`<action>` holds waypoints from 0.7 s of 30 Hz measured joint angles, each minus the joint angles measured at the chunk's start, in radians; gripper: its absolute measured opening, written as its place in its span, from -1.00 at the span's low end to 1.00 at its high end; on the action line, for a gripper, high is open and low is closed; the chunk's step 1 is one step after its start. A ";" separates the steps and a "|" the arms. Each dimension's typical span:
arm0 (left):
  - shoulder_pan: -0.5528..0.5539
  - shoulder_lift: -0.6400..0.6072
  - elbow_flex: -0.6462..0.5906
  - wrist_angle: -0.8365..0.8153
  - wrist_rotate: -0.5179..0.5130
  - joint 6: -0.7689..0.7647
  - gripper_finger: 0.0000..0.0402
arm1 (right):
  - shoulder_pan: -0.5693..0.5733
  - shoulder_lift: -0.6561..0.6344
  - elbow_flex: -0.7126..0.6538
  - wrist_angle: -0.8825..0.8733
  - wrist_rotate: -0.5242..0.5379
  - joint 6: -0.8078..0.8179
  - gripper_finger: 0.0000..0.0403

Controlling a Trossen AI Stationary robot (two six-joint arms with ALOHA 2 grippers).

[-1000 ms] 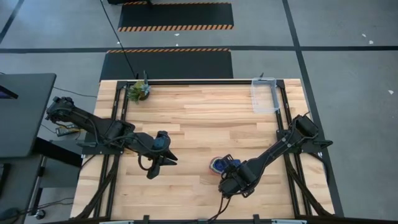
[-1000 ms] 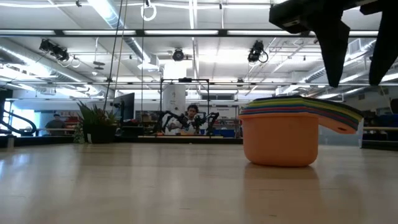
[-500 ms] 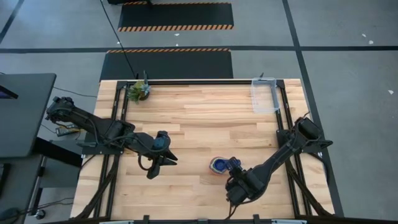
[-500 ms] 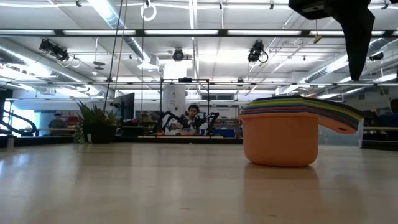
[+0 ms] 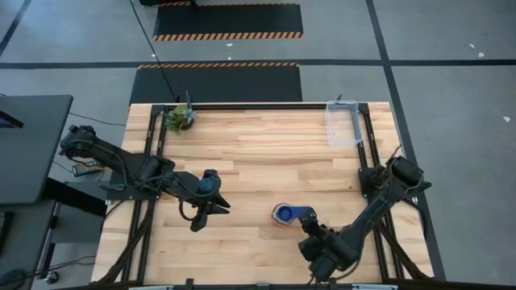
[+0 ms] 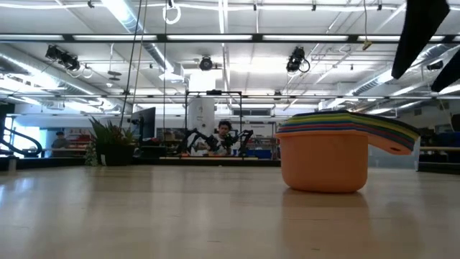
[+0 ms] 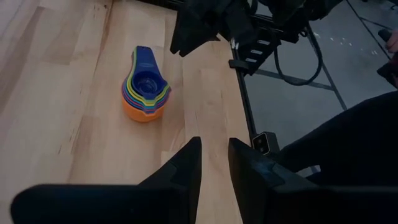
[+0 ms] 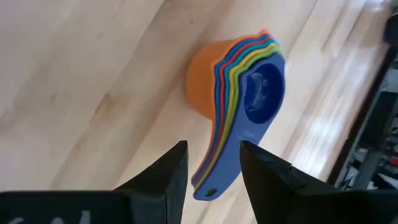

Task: Nest measuring cups in basket
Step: Put the stacked measuring cups into the bin

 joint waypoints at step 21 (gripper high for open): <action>0.000 0.000 0.000 0.000 0.000 0.000 -0.57 | 0.045 0.001 -0.024 0.066 0.025 0.169 -0.25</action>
